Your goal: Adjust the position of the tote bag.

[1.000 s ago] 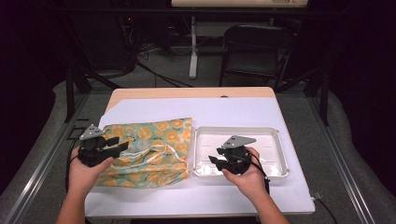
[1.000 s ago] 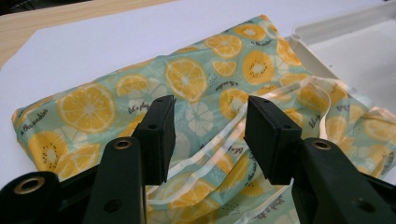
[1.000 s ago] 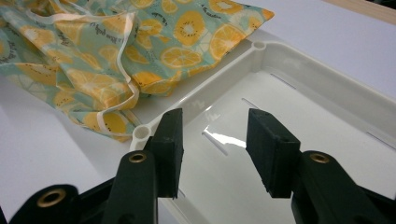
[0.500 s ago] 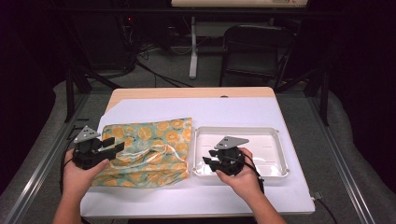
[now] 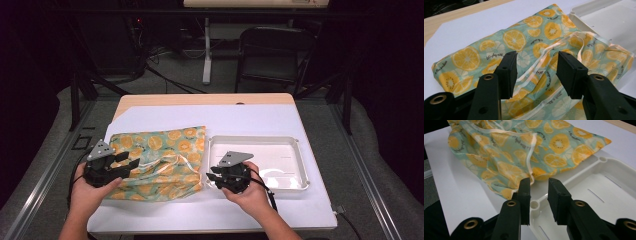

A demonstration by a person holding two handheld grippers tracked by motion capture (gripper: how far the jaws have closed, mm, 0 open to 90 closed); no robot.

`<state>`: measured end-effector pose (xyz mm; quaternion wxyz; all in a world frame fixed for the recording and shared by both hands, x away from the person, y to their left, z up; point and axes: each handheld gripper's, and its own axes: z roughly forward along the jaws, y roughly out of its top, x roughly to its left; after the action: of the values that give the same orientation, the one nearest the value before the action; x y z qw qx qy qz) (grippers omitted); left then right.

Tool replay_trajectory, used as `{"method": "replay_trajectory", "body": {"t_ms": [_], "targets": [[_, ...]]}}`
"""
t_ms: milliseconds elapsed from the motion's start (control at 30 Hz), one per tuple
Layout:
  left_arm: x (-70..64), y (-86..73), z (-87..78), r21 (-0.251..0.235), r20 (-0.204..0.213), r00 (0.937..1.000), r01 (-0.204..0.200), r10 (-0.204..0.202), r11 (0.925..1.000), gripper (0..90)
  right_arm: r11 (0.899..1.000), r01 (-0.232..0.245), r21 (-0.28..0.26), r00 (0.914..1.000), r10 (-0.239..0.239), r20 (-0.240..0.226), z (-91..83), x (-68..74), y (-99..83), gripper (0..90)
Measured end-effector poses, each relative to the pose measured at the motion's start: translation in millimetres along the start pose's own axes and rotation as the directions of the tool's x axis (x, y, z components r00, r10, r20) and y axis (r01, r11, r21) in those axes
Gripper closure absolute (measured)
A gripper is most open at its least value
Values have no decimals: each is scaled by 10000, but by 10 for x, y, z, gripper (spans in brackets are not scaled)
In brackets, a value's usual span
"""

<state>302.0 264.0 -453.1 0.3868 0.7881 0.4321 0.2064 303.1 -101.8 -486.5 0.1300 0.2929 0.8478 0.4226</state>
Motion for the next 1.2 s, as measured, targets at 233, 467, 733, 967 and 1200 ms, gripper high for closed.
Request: {"method": "replay_trajectory", "body": {"t_ms": [233, 467, 733, 967, 1200], "targets": [[-114, -27, 9, 172, -155, 9993, -329, 331, 9993, 501, 9980, 592, 229, 9980, -587, -214, 99, 153, 27, 741], [-220, -230, -85, 269, 8, 9958, -913, 913, 9955, 500, 9991, 405, 145, 9990, -402, -200, 85, 113, 25, 718], [-200, -450, -87, 406, -172, 9932, -1144, 1152, 9926, 449, 9995, 249, 189, 9996, -246, -112, 76, 65, 23, 676], [-236, -484, -30, 852, -123, 9863, -1632, 1648, 9829, 440, 9998, 39, 169, 9999, -37, -134, 73, 15, 15, 656], [-262, -513, 33, 1122, -173, 9799, -1956, 1987, 9742, 426, 9998, 3, 206, 9999, 1, -151, 92, 7, 2, 648]]}}
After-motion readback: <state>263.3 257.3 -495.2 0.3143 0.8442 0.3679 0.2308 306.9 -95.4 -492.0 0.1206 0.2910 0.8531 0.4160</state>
